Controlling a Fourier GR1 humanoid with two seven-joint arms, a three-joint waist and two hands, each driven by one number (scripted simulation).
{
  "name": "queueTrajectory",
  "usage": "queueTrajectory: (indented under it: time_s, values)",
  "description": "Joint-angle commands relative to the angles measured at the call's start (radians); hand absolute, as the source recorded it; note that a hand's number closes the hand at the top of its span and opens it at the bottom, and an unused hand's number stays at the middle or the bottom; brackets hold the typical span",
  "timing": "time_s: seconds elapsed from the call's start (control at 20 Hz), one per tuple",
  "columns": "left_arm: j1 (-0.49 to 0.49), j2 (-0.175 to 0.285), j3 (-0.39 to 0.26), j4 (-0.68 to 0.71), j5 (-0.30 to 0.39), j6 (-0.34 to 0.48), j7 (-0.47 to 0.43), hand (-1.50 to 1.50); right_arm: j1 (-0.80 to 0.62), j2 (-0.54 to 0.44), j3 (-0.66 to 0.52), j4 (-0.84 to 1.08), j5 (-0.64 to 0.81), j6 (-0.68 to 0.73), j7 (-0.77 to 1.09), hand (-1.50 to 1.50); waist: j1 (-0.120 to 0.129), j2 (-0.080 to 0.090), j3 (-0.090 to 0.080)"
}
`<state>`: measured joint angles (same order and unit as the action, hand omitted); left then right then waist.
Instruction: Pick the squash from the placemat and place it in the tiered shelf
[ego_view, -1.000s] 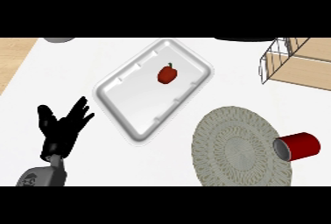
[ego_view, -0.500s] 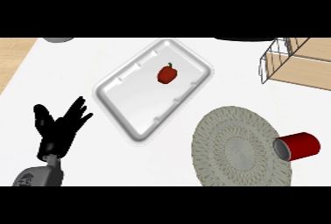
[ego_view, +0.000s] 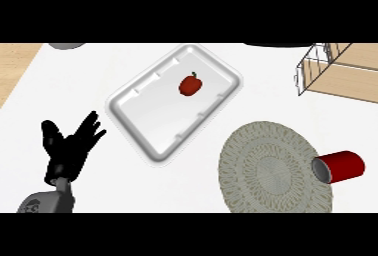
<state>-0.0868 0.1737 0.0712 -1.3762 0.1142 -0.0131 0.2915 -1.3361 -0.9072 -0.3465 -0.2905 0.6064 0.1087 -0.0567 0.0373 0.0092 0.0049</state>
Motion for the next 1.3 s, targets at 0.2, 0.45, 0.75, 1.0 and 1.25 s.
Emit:
queueTrajectory:
  time_s: [0.2, 0.45, 0.75, 1.0, 1.25]
  values:
    - [-0.001, -0.023, 0.000, 0.031, -0.005, 0.022, 0.017, 0.00, -0.040, -0.030, -0.166, 0.048, -0.155, 0.002, 0.015, -1.50, -0.004, 0.005, -0.003]
    - [0.013, 0.010, 0.013, 0.024, 0.018, -0.028, 0.020, 0.00, -0.067, -0.055, -0.254, 0.065, -0.239, -0.019, 0.074, -1.50, -0.001, 0.005, -0.004]
    - [0.020, -0.007, -0.004, 0.021, -0.003, -0.013, 0.002, 0.00, -0.016, -0.115, -0.287, 0.051, -0.250, -0.167, 0.058, -1.50, 0.006, 0.011, -0.003]
    - [-0.002, -0.014, -0.006, 0.013, -0.005, -0.001, 0.026, 0.00, -0.005, -0.208, -0.313, 0.058, -0.255, -0.243, 0.115, -1.50, 0.004, 0.011, -0.002]
    - [0.001, 0.023, 0.028, 0.035, 0.011, -0.027, 0.007, 0.00, 0.048, -0.316, -0.392, 0.087, -0.325, -0.195, 0.126, -1.50, -0.007, 0.009, -0.002]
